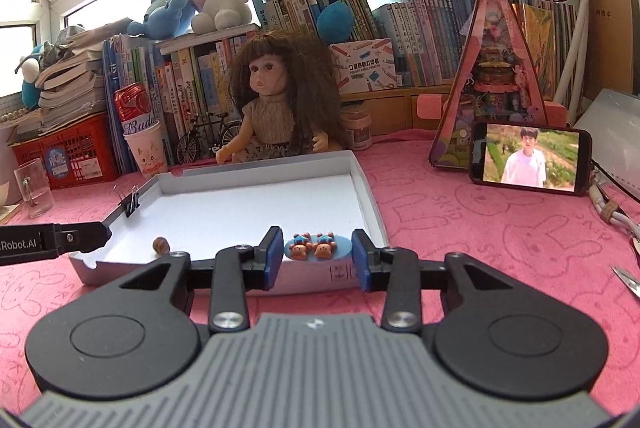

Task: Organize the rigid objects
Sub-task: 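Carry the puck and clip into the white tray while both grippers open to release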

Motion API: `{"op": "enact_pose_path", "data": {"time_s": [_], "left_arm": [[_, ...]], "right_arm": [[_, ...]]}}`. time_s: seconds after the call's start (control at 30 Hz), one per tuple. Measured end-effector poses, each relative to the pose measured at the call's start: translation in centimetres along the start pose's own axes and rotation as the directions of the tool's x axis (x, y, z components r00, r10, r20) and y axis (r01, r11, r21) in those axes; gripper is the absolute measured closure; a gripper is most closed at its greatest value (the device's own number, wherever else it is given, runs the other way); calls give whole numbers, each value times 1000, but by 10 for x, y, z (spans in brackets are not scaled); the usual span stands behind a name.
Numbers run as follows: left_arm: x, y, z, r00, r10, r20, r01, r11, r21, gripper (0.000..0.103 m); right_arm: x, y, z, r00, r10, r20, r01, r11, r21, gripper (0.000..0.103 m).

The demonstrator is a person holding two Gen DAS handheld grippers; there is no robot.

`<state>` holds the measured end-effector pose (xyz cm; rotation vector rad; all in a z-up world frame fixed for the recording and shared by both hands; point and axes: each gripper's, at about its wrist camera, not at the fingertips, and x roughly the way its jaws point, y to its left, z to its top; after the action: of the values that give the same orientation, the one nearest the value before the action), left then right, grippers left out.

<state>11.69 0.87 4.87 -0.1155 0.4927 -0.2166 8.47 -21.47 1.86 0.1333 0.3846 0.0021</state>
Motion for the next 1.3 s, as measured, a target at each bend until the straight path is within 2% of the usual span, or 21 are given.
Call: {"op": "enact_pose_path", "data": {"time_s": [0.13,0.23,0.37,0.57,0.9,1.13,1.23,1.27,1.3], "left_arm": [[26,3,15,1000,8,-28,-8,1000,-19,74],[52,3,25,998,25,-58,-26,999,-27,74],[86,4,33,994,74,-87,-77,997,-31,74],[115,5,29,984,95,-148,-99,995,-25,74],[128,-2,21,977,109,-181,-110,994,9,74],[130,-4,18,974,116,-195,-114,993,19,74],[127,-4,19,974,112,-198,-110,994,19,73],[125,-5,19,975,109,-193,-107,994,19,68],[122,-5,20,977,105,-185,-103,994,20,65]], "right_arm": [[22,1,8,1000,13,-7,-13,1000,-12,61],[42,6,14,1000,-6,-9,5,999,-51,61],[71,8,22,998,5,-61,-7,999,-37,61],[99,11,22,992,-12,-123,5,998,-62,61],[114,13,19,980,-7,-199,0,999,-39,61],[116,14,20,978,-3,-209,-2,1000,-24,60],[113,13,21,979,4,-202,-5,1000,-5,55],[111,13,22,981,6,-196,-6,1000,2,52],[110,12,23,981,12,-192,-11,1000,9,45]]}}
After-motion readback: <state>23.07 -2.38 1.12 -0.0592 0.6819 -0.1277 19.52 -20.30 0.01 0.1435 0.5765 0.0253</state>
